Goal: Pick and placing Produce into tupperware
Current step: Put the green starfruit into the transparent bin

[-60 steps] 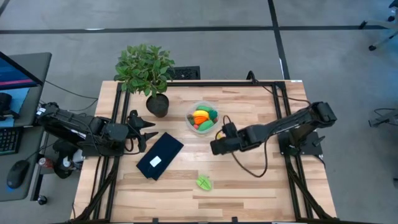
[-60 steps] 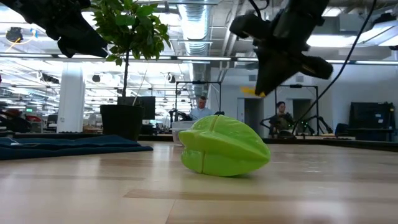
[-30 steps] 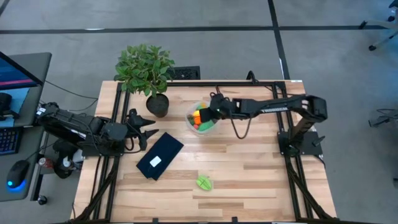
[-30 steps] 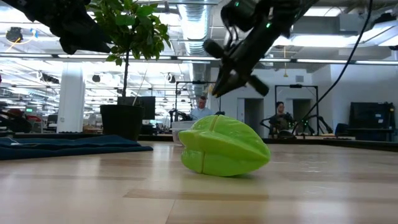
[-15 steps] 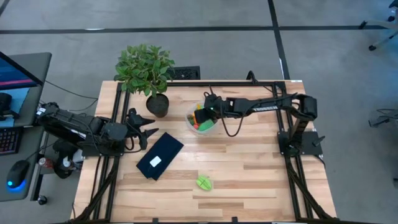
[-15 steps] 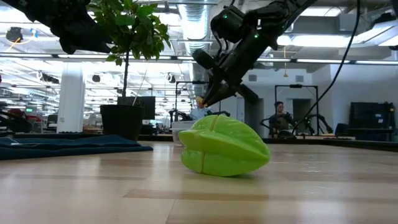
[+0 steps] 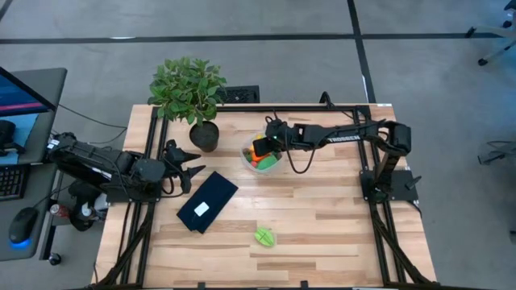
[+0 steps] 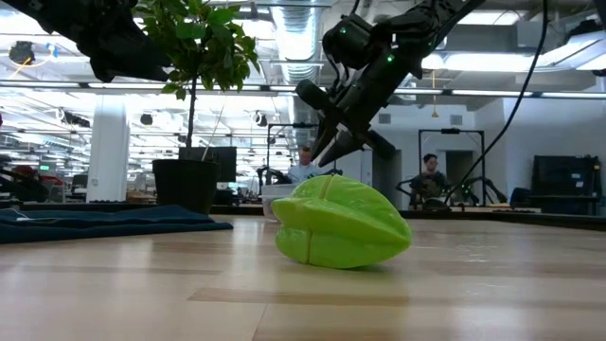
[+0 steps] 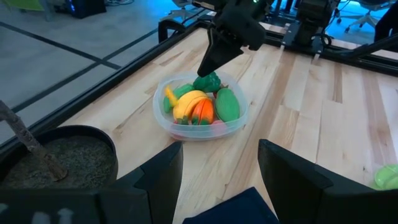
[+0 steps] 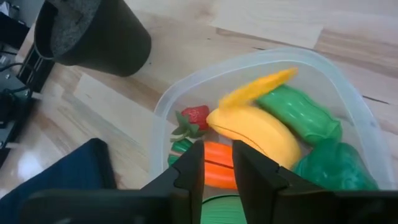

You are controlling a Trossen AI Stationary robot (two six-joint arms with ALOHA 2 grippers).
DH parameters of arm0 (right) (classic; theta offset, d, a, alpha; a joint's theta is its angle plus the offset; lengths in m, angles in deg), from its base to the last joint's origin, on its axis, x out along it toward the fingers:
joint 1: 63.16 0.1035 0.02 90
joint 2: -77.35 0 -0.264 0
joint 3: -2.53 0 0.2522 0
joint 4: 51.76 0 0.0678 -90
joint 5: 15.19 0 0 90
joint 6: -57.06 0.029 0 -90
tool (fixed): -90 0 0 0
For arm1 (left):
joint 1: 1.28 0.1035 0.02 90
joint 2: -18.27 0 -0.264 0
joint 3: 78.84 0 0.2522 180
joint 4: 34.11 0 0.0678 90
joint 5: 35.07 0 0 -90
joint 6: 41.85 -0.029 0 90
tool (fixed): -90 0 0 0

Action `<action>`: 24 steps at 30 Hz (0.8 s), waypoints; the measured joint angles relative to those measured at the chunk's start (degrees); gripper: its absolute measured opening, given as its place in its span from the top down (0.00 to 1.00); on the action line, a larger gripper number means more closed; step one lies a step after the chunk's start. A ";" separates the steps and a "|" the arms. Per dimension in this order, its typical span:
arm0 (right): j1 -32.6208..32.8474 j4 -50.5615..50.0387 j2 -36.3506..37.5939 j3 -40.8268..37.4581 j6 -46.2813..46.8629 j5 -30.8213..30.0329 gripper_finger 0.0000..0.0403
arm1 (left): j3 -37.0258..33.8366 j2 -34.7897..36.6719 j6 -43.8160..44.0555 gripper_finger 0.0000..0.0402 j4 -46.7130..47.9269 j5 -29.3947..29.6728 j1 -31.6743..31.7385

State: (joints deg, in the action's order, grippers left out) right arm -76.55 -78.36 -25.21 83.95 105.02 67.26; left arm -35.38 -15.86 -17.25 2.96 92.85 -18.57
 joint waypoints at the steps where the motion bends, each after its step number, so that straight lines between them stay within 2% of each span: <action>1: 0.00 -0.02 0.00 0.01 0.00 0.00 0.80 | 0.00 0.00 0.00 0.50 0.00 0.01 0.01; 7: 1.02 -0.24 1.21 -0.01 -1.74 0.72 0.77 | 0.00 0.00 0.32 0.50 -0.38 -0.89 0.01; 14: 5.59 -2.33 7.98 -0.01 -10.98 1.51 0.77 | 0.00 -1.39 -2.37 0.50 -5.89 -9.56 -0.01; 19: 9.08 -7.60 13.92 0.02 -19.77 1.27 0.77 | 0.00 -4.95 0.84 0.50 -11.63 -8.19 0.01; 24: 13.05 -15.48 19.71 0.04 -24.16 -1.04 0.77 | 0.00 -10.70 1.69 0.50 -17.84 -6.75 0.01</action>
State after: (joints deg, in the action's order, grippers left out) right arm -63.49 -93.85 -5.50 83.99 80.87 66.22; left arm -35.38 -26.57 -15.56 -14.88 86.10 -18.56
